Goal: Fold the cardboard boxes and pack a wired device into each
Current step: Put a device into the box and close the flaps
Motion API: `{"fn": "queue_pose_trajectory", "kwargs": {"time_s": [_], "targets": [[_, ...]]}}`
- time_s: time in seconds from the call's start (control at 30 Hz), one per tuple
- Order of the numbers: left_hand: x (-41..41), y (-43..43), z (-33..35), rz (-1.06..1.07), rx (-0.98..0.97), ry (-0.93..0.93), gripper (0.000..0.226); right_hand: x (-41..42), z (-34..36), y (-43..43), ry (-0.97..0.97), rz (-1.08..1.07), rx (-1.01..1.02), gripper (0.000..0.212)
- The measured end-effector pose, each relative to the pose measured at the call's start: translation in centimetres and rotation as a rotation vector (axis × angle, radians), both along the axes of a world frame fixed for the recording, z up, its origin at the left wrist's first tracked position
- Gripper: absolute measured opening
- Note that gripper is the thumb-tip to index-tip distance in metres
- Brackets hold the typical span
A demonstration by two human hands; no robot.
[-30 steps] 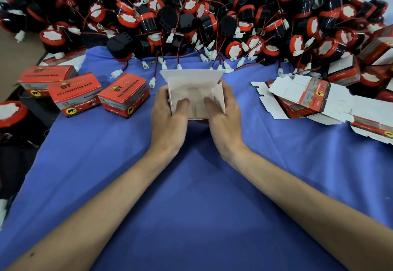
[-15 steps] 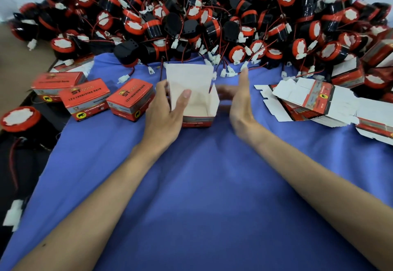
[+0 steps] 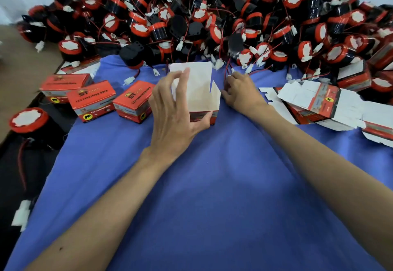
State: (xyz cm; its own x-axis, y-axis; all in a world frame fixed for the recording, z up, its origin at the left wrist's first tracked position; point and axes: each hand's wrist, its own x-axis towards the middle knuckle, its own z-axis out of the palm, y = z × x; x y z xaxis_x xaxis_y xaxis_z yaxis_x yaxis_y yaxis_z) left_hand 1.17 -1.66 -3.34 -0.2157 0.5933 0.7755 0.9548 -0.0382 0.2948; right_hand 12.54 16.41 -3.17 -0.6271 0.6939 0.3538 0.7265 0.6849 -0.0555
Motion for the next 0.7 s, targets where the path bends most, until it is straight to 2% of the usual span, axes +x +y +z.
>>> {"fn": "queue_pose_trajectory", "kwargs": {"time_s": [0.17, 0.27, 0.33, 0.4, 0.5, 0.63, 0.7], "targets": [[0.4, -0.2, -0.1, 0.035, -0.058, 0.082, 0.074, 0.7, 0.3, -2.6, 0.071, -0.063, 0.023, 0.011], [0.4, -0.2, -0.2, -0.006, -0.114, 0.122, 0.065, 1.2, 2.4, -3.7, 0.225, -0.065, 0.068, 0.019], [0.2, 0.0, -0.1, -0.093, -0.188, 0.144, 0.062, 2.0, 5.4, -4.0, 0.314, -0.038, 0.03, 0.021], [0.2, 0.1, -0.2, -0.162, -0.248, 0.205, 0.063, 3.2, 8.8, -4.4, 0.432, 0.001, -0.16, 0.018], [0.3, -0.1, -0.2, -0.174, -0.23, 0.222, 0.061, 5.2, 12.9, -5.6, 0.594, 0.08, -0.447, 0.016], [0.6, -0.5, 0.3, -0.172, -0.085, 0.201, 0.05, 7.0, 15.7, -7.3, 0.533, 0.292, -0.749, 0.024], [1.1, -0.6, 0.5, -0.19, -0.06, 0.202, 0.053, 7.4, 16.1, -7.7, 0.516, 0.398, -0.868, 0.023]]}}
